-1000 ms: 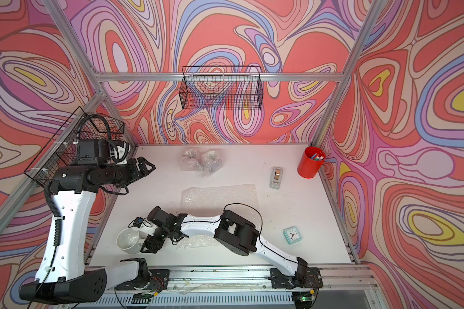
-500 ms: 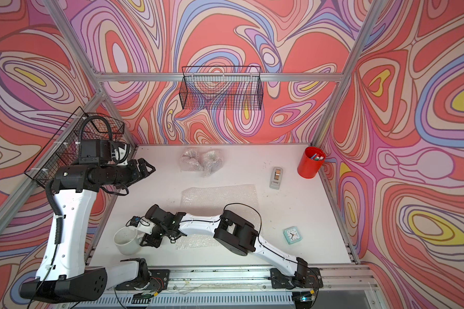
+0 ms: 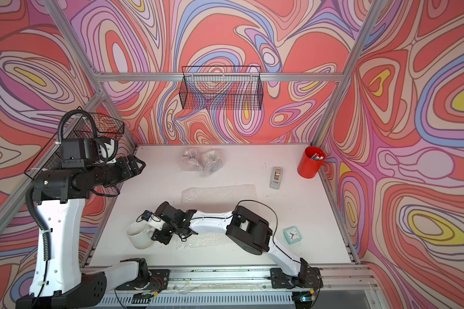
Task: Wrap mugs in bubble wrap
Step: Pick up the mug from the corner of the board, then place the mug on the bubble wrap.
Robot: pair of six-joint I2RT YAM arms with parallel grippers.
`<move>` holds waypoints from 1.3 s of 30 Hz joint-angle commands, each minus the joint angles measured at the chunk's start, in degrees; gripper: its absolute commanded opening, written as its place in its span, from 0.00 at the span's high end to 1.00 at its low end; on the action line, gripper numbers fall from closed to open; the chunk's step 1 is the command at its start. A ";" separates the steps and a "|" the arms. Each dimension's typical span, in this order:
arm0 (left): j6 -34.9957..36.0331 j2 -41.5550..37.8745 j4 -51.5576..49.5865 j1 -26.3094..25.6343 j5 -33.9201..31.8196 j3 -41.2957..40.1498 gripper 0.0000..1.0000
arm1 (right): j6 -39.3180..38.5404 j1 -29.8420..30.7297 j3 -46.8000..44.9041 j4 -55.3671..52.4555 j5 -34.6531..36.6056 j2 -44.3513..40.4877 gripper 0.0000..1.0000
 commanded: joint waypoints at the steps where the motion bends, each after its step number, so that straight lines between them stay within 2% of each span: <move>1: -0.13 -3.81 3.41 0.23 -4.32 -6.02 0.18 | 4.89 -1.54 -7.12 7.85 12.87 -14.28 1.00; 3: -1.79 -5.92 7.74 -0.41 -2.33 -12.56 0.17 | 7.10 -1.56 -13.17 6.49 20.48 -20.29 1.00; 5: -3.48 -7.23 11.51 -3.20 -2.83 -18.73 0.17 | 10.13 -1.62 -18.63 3.52 28.87 -26.35 1.00; 7: -5.56 -7.38 15.25 -7.99 -5.11 -24.56 0.17 | 12.25 -1.70 -24.30 1.25 36.46 -31.69 1.00; 11: -10.15 -4.86 23.97 -17.24 -5.85 -33.80 0.17 | 17.37 -4.55 -29.40 -6.49 45.39 -37.43 1.00; 15: -13.63 -0.46 31.26 -23.02 -6.43 -39.34 0.18 | 22.02 -7.07 -33.76 -6.54 48.46 -40.17 1.00; 19: -15.87 3.65 36.16 -25.20 -5.31 -42.79 0.19 | 26.28 -7.17 -34.54 -5.76 49.02 -38.09 1.00; 23: -17.88 5.32 40.99 -25.60 -3.12 -47.01 0.19 | 29.57 -7.08 -37.07 -2.78 49.20 -36.55 1.00; 27: -19.13 6.40 43.72 -25.61 -1.29 -49.93 0.20 | 29.48 -6.82 -38.61 1.19 49.84 -35.90 1.00; 39: -19.57 9.87 44.59 -26.22 -0.64 -51.90 0.21 | 36.80 -2.41 -37.93 -6.16 55.63 -34.20 1.00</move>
